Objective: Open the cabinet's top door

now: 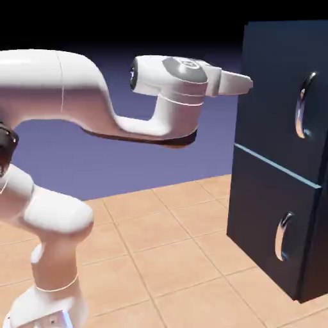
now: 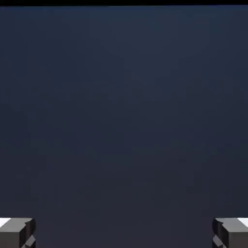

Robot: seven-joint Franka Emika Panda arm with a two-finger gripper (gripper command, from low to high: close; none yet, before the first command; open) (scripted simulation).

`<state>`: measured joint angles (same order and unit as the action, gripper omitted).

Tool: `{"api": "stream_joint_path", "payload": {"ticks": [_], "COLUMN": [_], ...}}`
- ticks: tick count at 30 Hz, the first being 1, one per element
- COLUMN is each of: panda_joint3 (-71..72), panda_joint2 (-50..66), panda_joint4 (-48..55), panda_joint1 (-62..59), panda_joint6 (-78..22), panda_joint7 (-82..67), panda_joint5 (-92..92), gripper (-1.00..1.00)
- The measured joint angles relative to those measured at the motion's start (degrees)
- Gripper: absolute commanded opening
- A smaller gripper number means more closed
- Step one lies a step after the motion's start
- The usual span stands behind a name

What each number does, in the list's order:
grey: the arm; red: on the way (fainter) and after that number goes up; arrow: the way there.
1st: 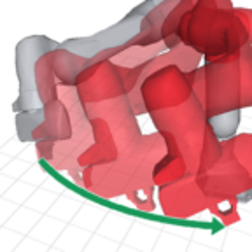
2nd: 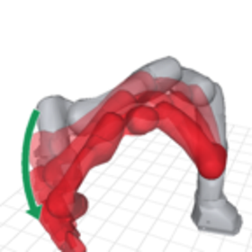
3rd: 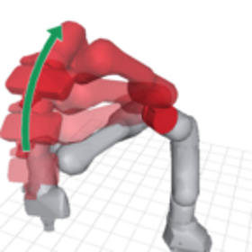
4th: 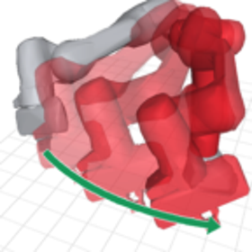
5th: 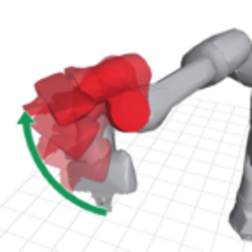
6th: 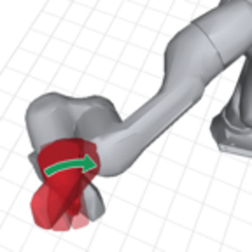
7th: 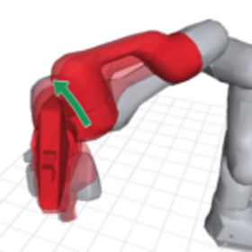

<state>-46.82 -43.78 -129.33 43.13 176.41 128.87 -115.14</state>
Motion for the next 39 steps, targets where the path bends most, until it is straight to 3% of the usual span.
{"api": "stream_joint_path", "payload": {"ticks": [19,26,27,39], "panda_joint3": [-19.25,-26.81,-27.44,-12.30], "panda_joint2": [-4.58,-2.27,-2.06,2.45], "panda_joint4": [13.02,20.84,21.51,6.61], "panda_joint1": [17.45,28.33,29.26,8.50], "panda_joint6": [0.99,0.47,0.42,-9.97], "panda_joint7": [35.53,36.54,36.54,37.11], "panda_joint5": [-47.34,-48.91,-48.92,-40.05], "gripper": [0.00,0.00,-1.00,-1.00]}}
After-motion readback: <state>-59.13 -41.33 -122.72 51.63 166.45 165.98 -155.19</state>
